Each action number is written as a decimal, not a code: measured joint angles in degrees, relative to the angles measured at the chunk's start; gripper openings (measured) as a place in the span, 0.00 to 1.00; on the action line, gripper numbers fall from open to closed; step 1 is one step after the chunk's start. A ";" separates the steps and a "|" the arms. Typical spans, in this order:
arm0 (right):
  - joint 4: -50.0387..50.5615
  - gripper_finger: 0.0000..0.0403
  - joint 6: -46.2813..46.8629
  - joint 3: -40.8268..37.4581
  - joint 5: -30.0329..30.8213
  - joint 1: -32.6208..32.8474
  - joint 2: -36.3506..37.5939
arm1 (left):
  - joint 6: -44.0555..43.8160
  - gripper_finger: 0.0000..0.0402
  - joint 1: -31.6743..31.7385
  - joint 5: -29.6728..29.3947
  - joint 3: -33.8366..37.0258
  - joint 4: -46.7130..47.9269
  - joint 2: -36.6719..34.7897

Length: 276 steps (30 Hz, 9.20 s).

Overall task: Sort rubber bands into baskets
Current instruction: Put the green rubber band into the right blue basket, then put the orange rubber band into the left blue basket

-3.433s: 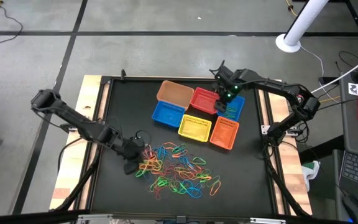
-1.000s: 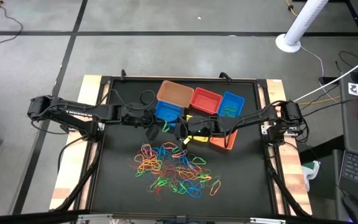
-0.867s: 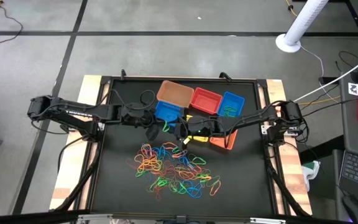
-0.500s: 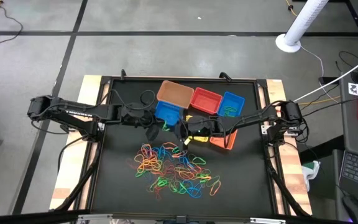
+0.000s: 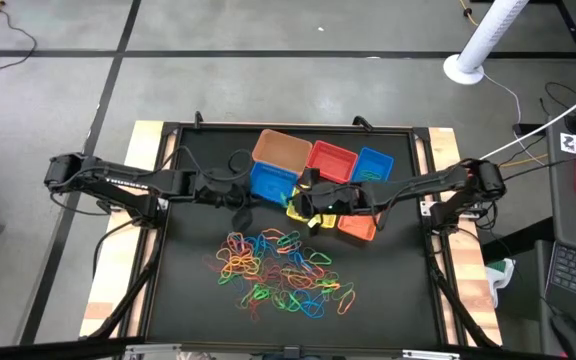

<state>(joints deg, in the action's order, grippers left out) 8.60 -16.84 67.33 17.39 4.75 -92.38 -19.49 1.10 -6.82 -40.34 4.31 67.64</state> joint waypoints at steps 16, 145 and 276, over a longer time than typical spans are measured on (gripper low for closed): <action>36.54 0.01 4.98 0.02 0.02 -17.59 12.34 | 0.37 0.04 -0.76 0.91 0.07 0.51 0.02; 38.77 0.40 33.11 -0.04 -10.78 32.88 4.24 | 18.53 0.19 15.89 0.52 -6.97 0.90 16.50; 29.87 0.00 -7.69 14.05 -14.62 4.48 -11.75 | 21.06 0.34 5.45 0.40 -6.97 7.24 5.89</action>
<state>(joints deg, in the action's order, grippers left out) 38.48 -24.53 81.38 2.76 9.23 -104.14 1.57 6.56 -6.42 -47.31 11.54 73.52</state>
